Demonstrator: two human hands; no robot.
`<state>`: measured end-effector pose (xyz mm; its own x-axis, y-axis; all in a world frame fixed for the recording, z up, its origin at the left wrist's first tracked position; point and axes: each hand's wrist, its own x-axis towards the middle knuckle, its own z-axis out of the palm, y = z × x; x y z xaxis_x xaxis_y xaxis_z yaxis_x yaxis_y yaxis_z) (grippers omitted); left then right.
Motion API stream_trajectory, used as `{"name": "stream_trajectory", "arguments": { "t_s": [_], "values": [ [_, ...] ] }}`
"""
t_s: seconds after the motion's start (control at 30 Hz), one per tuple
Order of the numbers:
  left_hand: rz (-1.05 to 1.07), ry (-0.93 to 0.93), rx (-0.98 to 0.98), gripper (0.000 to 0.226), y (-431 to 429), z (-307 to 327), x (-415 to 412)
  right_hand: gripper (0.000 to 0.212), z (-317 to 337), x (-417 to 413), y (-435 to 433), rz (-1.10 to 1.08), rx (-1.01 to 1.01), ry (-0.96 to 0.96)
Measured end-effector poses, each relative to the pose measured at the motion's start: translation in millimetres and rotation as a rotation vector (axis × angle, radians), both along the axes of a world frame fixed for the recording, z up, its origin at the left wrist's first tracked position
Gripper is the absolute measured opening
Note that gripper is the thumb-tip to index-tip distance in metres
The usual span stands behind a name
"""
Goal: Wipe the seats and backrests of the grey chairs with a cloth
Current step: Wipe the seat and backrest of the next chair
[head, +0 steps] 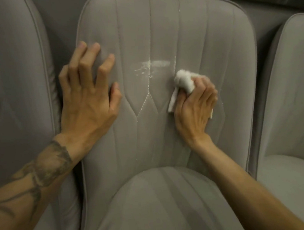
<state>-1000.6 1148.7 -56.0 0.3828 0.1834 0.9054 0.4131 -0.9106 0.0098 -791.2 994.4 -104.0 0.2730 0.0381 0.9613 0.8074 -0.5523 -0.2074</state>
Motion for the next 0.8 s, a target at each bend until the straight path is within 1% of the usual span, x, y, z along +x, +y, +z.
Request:
{"name": "stream_trajectory", "arguments": {
  "t_s": [0.07,0.1,0.2,0.23,0.27,0.33,0.4,0.43,0.5,0.6,0.63,0.7,0.73,0.8],
  "values": [
    [0.001,0.009,-0.001,0.055,-4.9,-17.4,-5.9,0.036,5.3,-1.1,4.5,-0.019,0.085,0.015],
    [0.001,0.019,0.000,0.054,-7.8,-26.9,-9.4,0.037,-9.4,-7.7,3.2,-0.006,0.073,0.024],
    [0.010,0.045,0.015,0.051,-15.1,-50.6,-18.5,0.036,-75.8,-39.6,-15.4,0.065,-0.132,0.069],
    [0.012,0.046,0.016,0.051,-15.5,-53.8,-19.9,0.035,-85.7,-44.2,-22.2,0.081,-0.196,0.076],
    [0.010,0.042,0.013,0.050,-15.7,-55.0,-20.0,0.035,-82.4,-39.9,-26.0,0.091,-0.234,0.058],
    [0.004,0.030,0.007,0.050,-15.6,-55.5,-18.9,0.034,-46.8,-20.0,-21.4,0.079,-0.201,-0.010],
    [-0.001,0.022,0.000,0.050,-14.9,-56.2,-18.6,0.035,-5.3,-0.4,-11.0,0.030,-0.062,-0.027],
    [-0.003,0.018,-0.003,0.049,-14.6,-56.2,-18.2,0.036,5.1,4.1,-6.6,0.006,0.011,-0.014],
    [-0.002,0.014,-0.006,0.049,-15.6,-56.6,-18.0,0.038,-8.9,-3.7,-2.9,0.005,0.045,0.024],
    [0.001,0.015,-0.002,0.048,-16.9,-55.5,-18.8,0.039,-79.4,-39.6,-14.3,0.076,-0.138,0.071],
    [0.001,0.015,-0.005,0.048,-17.1,-55.3,-19.1,0.039,-91.2,-46.6,-21.0,0.093,-0.201,0.076],
    [-0.002,0.009,-0.009,0.048,-17.7,-55.4,-19.3,0.037,-77.4,-36.5,-25.0,0.105,-0.244,0.033],
    [-0.003,0.006,-0.008,0.048,-17.7,-55.8,-19.0,0.037,-57.3,-25.7,-21.2,0.091,-0.210,0.004],
    [-0.006,0.004,-0.003,0.048,-15.8,-56.6,-18.7,0.038,-11.9,-2.9,-11.0,0.043,-0.064,-0.009]
  ]
}}
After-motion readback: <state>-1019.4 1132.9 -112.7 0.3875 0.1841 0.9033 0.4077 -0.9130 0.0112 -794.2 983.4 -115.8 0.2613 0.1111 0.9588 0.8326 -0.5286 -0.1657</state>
